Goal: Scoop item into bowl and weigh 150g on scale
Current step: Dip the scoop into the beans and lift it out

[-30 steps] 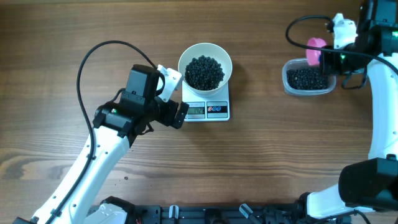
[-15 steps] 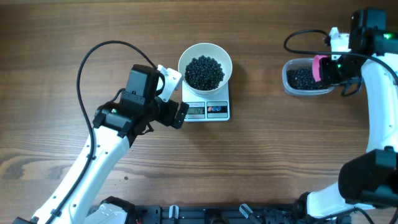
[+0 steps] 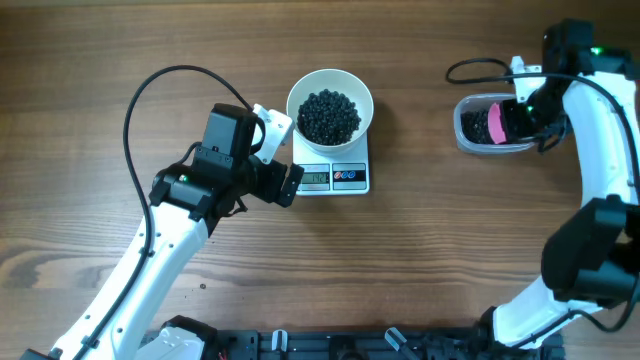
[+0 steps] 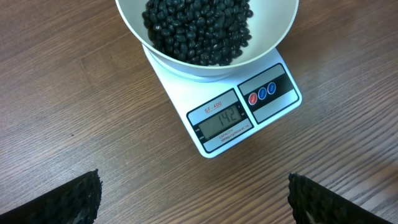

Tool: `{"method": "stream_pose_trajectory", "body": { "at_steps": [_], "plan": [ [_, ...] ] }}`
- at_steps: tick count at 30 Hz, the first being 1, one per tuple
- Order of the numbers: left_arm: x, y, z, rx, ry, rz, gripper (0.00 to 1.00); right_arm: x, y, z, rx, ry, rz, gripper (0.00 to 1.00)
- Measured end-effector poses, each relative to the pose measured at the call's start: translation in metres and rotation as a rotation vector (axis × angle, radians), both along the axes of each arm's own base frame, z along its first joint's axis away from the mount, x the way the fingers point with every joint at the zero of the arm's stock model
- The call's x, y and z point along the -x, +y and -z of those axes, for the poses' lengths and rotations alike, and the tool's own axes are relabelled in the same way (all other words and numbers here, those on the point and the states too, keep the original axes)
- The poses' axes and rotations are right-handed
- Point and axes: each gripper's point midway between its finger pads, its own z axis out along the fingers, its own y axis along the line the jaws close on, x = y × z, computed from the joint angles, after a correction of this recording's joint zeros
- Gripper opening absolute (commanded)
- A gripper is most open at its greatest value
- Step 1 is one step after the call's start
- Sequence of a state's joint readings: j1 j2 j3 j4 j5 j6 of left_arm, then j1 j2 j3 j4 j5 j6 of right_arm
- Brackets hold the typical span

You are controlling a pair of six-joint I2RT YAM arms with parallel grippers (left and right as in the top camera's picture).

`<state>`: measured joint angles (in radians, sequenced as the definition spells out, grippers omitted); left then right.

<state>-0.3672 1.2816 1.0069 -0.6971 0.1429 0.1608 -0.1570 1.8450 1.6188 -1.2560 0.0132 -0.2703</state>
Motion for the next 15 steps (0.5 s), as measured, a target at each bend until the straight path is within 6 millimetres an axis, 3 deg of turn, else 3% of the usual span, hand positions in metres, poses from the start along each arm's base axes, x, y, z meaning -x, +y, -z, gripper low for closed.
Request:
{"method": "stream_pose_trajectory", "body": {
  "at_steps": [10, 15],
  "plan": [
    [0.000, 0.000, 0.000, 0.000, 0.000, 0.000, 1.00, -0.006, 0.011, 0.021, -0.007, 0.043, -0.036, 0.04],
    [0.000, 0.000, 0.000, 0.000, 0.000, 0.000, 1.00, -0.006, 0.020, 0.022, -0.022, 0.049, -0.067, 0.05]
  ]
}}
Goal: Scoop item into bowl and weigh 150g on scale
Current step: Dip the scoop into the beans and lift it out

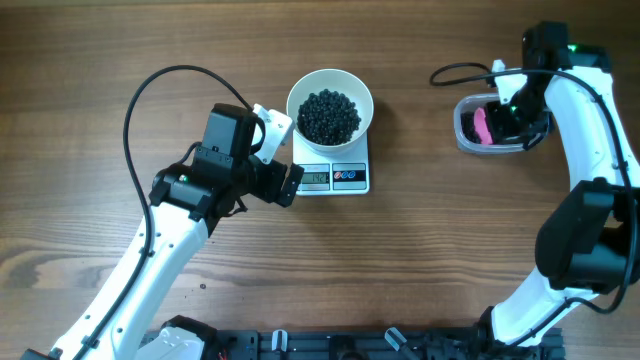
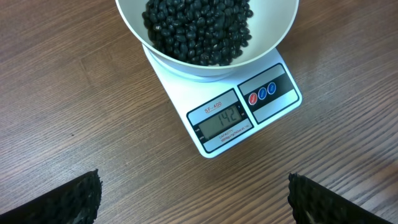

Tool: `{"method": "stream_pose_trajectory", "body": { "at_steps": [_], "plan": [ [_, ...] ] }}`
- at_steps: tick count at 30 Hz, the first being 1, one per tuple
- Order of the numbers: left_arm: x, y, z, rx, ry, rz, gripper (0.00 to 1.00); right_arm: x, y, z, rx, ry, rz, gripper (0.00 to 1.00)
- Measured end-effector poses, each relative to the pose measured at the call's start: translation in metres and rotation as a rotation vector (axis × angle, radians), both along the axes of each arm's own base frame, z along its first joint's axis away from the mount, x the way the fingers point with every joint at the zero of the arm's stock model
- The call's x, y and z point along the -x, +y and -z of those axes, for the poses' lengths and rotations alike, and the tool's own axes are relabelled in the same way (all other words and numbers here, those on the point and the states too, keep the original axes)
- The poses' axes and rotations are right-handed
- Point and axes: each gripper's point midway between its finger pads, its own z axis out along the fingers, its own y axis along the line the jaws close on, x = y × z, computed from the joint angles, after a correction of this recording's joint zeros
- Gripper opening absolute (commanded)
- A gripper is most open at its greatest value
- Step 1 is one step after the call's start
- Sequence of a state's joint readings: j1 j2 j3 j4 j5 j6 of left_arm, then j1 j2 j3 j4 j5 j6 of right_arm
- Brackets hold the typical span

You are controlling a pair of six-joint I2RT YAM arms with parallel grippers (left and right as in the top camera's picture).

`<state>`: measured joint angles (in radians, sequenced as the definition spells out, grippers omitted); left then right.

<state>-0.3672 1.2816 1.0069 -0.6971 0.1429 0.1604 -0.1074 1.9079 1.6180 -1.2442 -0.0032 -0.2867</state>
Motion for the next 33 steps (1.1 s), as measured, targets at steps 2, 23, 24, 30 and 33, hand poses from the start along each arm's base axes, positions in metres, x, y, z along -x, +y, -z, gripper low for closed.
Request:
{"method": "stream_pose_trajectory", "body": {
  "at_steps": [2, 23, 24, 30, 33],
  "plan": [
    [0.000, 0.000, 0.000, 0.000, 0.000, 0.000, 1.00, 0.000, 0.005, 0.001, -0.010, 0.003, -0.015, 0.04],
    [0.000, 0.000, 0.000, 0.000, 0.000, 0.000, 1.00, 0.011, 0.008, -0.005, -0.289, 0.017, 0.101, 0.04],
    [0.000, 0.000, 0.000, 0.000, 0.000, 0.000, 1.00, 0.011, 0.008, -0.006, -0.303, 0.014, 0.104, 0.04],
    [0.000, 0.000, 0.000, 0.000, 0.000, 0.000, 1.00, 0.011, 0.006, -0.010, -0.373, 0.000, 0.129, 0.04],
    [0.000, 0.000, 0.000, 0.000, 0.000, 0.000, 1.00, 0.011, 0.002, -0.011, -0.394, -0.005, 0.148, 0.04]
  ]
}}
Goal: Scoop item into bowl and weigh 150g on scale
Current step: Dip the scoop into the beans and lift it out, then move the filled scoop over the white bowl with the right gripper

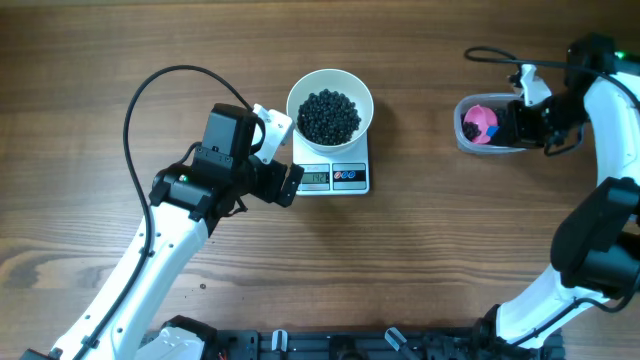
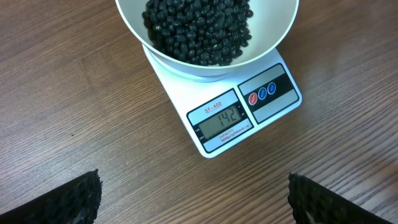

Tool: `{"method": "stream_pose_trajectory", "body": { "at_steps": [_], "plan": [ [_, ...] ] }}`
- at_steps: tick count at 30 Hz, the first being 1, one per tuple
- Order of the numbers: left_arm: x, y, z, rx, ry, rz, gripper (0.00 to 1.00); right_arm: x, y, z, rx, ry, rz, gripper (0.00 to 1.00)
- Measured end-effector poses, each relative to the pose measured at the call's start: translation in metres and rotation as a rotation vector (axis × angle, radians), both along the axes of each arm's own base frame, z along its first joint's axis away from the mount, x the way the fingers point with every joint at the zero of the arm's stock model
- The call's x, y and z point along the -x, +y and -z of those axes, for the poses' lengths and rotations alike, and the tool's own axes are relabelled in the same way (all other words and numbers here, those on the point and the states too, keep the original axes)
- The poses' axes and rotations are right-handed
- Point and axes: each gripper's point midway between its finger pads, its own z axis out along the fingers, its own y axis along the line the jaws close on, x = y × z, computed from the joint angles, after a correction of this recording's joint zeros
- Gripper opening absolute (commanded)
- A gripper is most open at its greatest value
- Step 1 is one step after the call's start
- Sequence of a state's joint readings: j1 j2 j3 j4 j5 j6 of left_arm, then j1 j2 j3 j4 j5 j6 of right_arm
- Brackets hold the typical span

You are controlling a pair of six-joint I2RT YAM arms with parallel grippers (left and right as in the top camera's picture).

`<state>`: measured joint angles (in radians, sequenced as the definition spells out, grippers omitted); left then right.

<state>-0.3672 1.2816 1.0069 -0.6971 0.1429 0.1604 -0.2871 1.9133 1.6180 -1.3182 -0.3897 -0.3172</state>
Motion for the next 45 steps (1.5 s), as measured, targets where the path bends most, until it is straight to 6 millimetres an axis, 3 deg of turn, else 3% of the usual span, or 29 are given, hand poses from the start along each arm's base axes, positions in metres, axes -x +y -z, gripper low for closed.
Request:
{"method": "stream_pose_trajectory", "body": {
  "at_steps": [13, 26, 37, 45],
  "plan": [
    [0.000, 0.000, 0.000, 0.000, 0.000, 0.000, 1.00, 0.001, -0.023, -0.012, -0.144, -0.051, 0.113, 0.04],
    [0.000, 0.000, 0.000, 0.000, 0.000, 0.000, 1.00, -0.005, -0.002, -0.043, -0.298, -0.123, 0.068, 0.04],
    [0.000, 0.000, 0.000, 0.000, 0.000, 0.000, 1.00, -0.026, 0.055, -0.082, -0.325, -0.213, -0.101, 0.04],
    [0.000, 0.000, 0.000, 0.000, 0.000, 0.000, 1.00, -0.029, 0.110, -0.085, -0.356, -0.229, -0.230, 0.04]
  ]
}}
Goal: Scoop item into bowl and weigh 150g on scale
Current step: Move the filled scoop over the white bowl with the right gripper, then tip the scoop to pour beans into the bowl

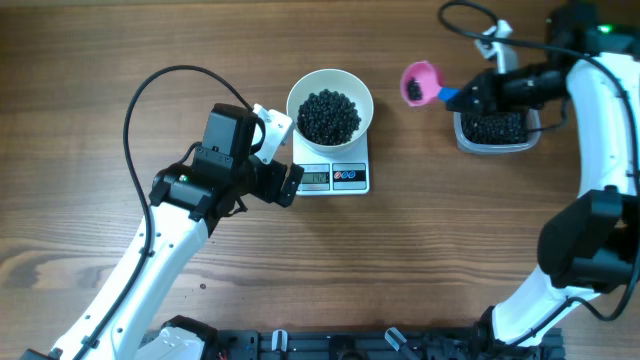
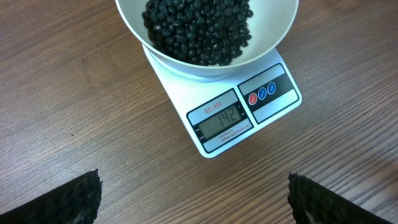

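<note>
A white bowl [image 1: 330, 105] heaped with black beans sits on the small white scale [image 1: 334, 177]; in the left wrist view the scale's display [image 2: 217, 121] reads 142. My right gripper [image 1: 487, 92] is shut on the blue handle of a pink scoop [image 1: 418, 82], held in the air between the bowl and the clear container of beans [image 1: 494, 129]. Whether the scoop carries beans cannot be told. My left gripper [image 1: 284, 185] rests wide open just left of the scale, its fingertips [image 2: 68, 199] far apart with bare wood between them.
Black cables loop over the table at the back right [image 1: 470, 20] and above the left arm [image 1: 160, 85]. The wooden tabletop [image 1: 430, 260] spreads in front of the scale.
My right gripper has lifted the pink scoop out of the bean container and carried it left, toward the bowl. The left arm and the 142 reading are unchanged.
My right gripper held the pink scoop inside the bean container through all three earlier moments, shifting its angle there. Now the scoop is out and hangs between container and bowl. The scale stayed at 142 and my left gripper stayed open beside it.
</note>
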Tool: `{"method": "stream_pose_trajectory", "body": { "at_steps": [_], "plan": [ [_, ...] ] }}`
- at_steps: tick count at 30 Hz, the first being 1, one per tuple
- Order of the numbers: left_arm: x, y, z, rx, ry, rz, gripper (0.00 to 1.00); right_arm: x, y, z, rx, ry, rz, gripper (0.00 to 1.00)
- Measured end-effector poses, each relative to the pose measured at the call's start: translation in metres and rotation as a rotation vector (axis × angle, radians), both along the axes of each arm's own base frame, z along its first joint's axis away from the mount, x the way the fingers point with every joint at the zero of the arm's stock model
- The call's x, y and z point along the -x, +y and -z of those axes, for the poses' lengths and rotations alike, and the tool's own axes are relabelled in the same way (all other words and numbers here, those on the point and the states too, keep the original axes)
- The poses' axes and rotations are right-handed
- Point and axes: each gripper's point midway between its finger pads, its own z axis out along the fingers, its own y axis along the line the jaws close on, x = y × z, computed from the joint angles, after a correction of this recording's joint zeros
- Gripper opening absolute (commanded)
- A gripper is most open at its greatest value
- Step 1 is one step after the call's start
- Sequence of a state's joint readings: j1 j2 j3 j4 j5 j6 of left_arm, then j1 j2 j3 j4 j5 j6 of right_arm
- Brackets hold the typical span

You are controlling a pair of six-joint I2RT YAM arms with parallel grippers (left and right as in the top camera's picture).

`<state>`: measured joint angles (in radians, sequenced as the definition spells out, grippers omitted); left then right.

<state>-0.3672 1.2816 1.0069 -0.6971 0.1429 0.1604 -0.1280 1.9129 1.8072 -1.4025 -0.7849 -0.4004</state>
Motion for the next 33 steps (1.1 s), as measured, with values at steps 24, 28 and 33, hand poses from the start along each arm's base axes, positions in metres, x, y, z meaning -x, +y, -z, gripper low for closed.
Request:
{"method": "stream_pose_trajectory", "body": {
  "at_steps": [24, 28, 33],
  "plan": [
    [0.000, 0.000, 0.000, 0.000, 0.000, 0.000, 1.00, -0.015, 0.119, 0.008, 0.289, -0.233, -0.223, 0.04],
    [0.000, 0.000, 0.000, 0.000, 0.000, 0.000, 1.00, -0.023, 0.122, 0.004, 0.384, -0.296, -0.227, 0.04],
    [0.000, 0.000, 0.000, 0.000, 0.000, 0.000, 0.99, -0.022, 0.129, 0.005, 0.511, -0.368, -0.283, 0.04]
  ]
}}
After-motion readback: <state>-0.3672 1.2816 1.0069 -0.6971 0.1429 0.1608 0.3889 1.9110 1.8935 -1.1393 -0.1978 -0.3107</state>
